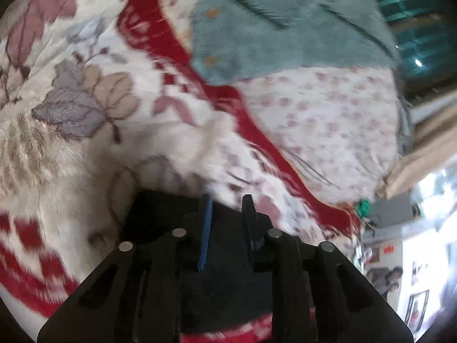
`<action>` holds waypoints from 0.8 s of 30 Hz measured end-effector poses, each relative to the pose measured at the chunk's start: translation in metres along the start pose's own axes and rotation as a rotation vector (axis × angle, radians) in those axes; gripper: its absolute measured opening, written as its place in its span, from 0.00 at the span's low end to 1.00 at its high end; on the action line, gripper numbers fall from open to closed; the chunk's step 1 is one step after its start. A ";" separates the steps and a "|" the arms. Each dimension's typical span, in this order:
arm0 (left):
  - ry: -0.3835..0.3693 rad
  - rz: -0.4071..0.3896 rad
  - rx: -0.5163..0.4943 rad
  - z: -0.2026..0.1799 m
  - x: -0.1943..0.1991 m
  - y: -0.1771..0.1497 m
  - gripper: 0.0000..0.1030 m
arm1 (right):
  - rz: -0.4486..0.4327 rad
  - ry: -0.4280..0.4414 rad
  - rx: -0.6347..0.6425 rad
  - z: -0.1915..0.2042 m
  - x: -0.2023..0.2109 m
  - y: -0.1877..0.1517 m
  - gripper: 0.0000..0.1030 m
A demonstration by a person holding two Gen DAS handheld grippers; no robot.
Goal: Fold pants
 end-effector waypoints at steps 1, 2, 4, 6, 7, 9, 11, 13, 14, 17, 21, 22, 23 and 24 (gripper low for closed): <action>-0.038 0.013 -0.015 -0.014 0.007 -0.008 0.34 | -0.002 -0.011 0.011 0.002 0.002 0.003 0.01; -0.082 0.039 -0.035 -0.027 0.010 -0.019 0.44 | -0.007 -0.018 0.019 0.003 0.004 0.006 0.01; -0.097 0.126 -0.118 -0.044 0.006 -0.046 0.46 | -0.031 -0.041 0.028 0.004 0.012 0.014 0.05; -0.019 0.190 -0.159 -0.038 -0.008 -0.063 0.46 | -0.065 -0.065 0.028 0.003 0.022 0.024 0.06; 0.037 0.219 -0.165 -0.028 -0.015 -0.070 0.46 | -0.098 -0.082 0.024 0.004 0.032 0.031 0.07; 0.107 0.259 -0.136 -0.006 -0.025 -0.078 0.45 | -0.162 -0.110 0.021 0.008 0.048 0.045 0.07; 0.072 0.267 -0.053 0.008 -0.026 -0.077 0.45 | -0.227 -0.064 0.013 0.021 0.062 0.057 0.09; 0.076 0.265 -0.048 0.011 -0.028 -0.073 0.40 | -0.256 0.031 0.022 0.045 0.065 0.064 0.25; 0.088 0.269 -0.073 0.012 -0.030 -0.073 0.36 | -0.250 0.068 0.033 0.055 0.061 0.064 0.31; 0.101 0.276 -0.087 0.012 -0.029 -0.073 0.26 | -0.210 0.101 0.087 0.078 0.030 0.059 0.34; 0.138 0.282 -0.079 0.029 -0.027 -0.072 0.02 | -0.042 0.134 0.003 0.066 -0.019 0.043 0.34; 0.111 0.288 -0.044 0.034 -0.026 -0.071 0.02 | 0.113 0.168 0.003 0.064 -0.033 0.025 0.34; 0.095 0.290 -0.025 0.037 -0.025 -0.071 0.02 | 0.149 0.200 0.055 0.066 -0.032 0.016 0.34; 0.087 0.289 -0.024 0.038 -0.024 -0.072 0.02 | 0.128 0.217 0.130 0.068 -0.023 0.011 0.34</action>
Point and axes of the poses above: each gripper's, at about its wrist camera, not at the fingertips, and x roughly against the way its jaws point, z to its left, y to its top, the point moved 4 cm from there along -x, roughly the way its jaws point, and after that the axes turned 15 degrees about -z, right-handed, at the moved point
